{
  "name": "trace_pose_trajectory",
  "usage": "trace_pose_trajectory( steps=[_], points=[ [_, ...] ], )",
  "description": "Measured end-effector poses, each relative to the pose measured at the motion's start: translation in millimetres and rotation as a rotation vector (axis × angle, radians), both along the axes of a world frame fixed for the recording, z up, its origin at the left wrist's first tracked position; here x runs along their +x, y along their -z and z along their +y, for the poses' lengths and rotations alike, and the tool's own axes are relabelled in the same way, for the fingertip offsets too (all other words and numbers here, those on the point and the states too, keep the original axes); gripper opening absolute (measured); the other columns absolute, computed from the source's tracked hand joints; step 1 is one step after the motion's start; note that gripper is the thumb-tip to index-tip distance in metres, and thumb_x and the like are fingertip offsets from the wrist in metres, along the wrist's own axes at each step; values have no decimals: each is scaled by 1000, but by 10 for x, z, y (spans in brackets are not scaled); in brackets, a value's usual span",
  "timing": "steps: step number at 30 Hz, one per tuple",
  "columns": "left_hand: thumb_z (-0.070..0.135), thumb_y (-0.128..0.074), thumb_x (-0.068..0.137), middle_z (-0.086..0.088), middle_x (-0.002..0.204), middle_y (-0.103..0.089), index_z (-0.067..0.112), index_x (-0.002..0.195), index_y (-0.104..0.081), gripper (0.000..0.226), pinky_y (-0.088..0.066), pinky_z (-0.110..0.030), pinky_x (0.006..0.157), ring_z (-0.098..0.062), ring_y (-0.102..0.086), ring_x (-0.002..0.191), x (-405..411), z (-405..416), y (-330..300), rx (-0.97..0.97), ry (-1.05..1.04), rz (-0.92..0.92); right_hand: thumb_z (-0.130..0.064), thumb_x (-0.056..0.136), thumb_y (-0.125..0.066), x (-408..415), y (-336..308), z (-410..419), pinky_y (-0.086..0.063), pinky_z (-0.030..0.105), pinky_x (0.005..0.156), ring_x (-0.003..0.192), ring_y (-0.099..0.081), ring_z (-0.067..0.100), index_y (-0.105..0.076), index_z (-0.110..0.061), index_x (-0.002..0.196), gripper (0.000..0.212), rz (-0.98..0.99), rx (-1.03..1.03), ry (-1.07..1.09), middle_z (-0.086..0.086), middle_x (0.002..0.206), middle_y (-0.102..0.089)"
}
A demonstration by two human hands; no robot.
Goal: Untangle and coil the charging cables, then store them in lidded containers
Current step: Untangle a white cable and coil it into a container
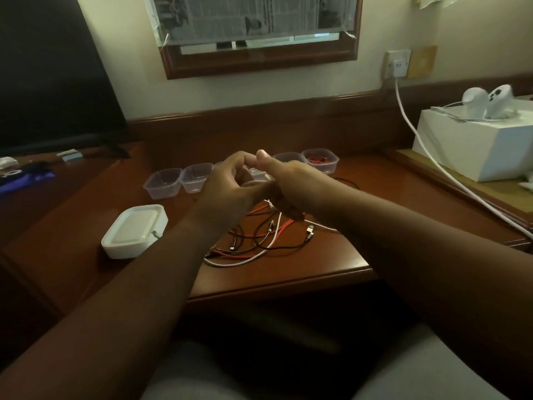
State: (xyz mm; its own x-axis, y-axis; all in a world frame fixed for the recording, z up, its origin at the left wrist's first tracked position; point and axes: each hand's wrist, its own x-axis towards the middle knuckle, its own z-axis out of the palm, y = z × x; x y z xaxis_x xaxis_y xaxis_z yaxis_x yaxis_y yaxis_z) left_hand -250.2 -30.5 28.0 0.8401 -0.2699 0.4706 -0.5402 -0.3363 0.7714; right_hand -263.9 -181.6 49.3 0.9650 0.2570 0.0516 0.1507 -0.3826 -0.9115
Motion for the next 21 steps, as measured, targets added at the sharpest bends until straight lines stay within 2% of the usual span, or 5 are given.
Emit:
trace_pose_trajectory(
  steps=[5, 7, 13, 18, 21],
  points=[
    [39, -51, 93, -2, 75, -63, 18, 87, -67, 28, -50, -28, 67, -20, -61, 75, -96, -87, 61, -203, 174, 98, -64, 99, -29, -37, -17, -59, -25, 26, 45, 44, -28, 15, -42, -14, 58, 65, 217, 336, -248, -1, 49, -33],
    [48, -50, 93, -10, 73, -54, 23, 77, -69, 35, -41, -36, 61, -29, -50, 69, -82, -96, 81, -306, 172, 183, -60, 100, -26, -35, -19, -55, -27, 27, 44, 40, -30, 16, -40, -14, 56, 65, 259, 510, -323, -1, 46, -30],
    [40, -41, 104, 0, 60, -38, 19, 71, -57, 42, -24, -28, 50, -11, -31, 50, -49, -134, 213, -370, 139, 356, -46, 101, -32, 20, -39, -51, -32, 25, 47, 44, -35, 14, -45, -14, 57, 56, 272, 1125, -374, -1, 48, -32],
    [26, -39, 107, -2, 61, -47, 38, 111, -61, 25, -29, -24, 45, -11, -37, 50, -106, -198, 207, -402, 122, 309, -37, 99, -38, 58, 0, -58, -26, 26, 46, 43, -30, 12, -42, -17, 54, 49, 230, 1106, -312, -3, 47, -29],
    [24, -39, 106, 0, 66, -59, 36, 111, -64, 28, -35, -22, 44, -10, -47, 49, -92, -184, 179, -400, 59, 285, -29, 99, -40, 61, 10, -83, -27, 24, 42, 40, -29, 11, -40, -18, 52, 48, 258, 1074, -348, -4, 45, -28]
  ],
)
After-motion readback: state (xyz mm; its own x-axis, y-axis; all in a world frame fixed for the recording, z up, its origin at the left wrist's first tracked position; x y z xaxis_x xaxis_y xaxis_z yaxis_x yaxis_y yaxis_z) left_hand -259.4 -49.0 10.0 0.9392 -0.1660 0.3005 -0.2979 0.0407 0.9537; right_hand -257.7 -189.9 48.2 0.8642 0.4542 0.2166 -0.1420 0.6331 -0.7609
